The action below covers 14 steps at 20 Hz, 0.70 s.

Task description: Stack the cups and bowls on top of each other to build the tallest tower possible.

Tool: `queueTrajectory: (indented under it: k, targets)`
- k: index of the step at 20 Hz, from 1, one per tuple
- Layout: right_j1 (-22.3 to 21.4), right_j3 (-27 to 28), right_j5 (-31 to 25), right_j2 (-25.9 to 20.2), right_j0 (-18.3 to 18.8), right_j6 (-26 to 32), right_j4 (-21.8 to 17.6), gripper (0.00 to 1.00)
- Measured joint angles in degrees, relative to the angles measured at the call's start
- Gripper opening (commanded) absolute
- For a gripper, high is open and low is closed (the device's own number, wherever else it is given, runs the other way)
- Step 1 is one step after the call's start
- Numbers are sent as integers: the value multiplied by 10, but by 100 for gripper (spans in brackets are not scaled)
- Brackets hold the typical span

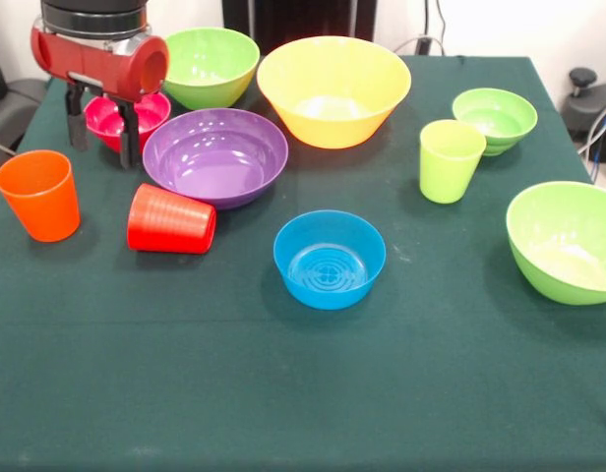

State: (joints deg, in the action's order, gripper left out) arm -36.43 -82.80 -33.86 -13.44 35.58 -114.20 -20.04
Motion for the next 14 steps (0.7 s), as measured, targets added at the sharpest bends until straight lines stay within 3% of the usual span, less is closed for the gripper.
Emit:
queueTrajectory:
  k: [14]
  targets:
    - [1, -2, 0, -27, 32, 0, -36, 100]
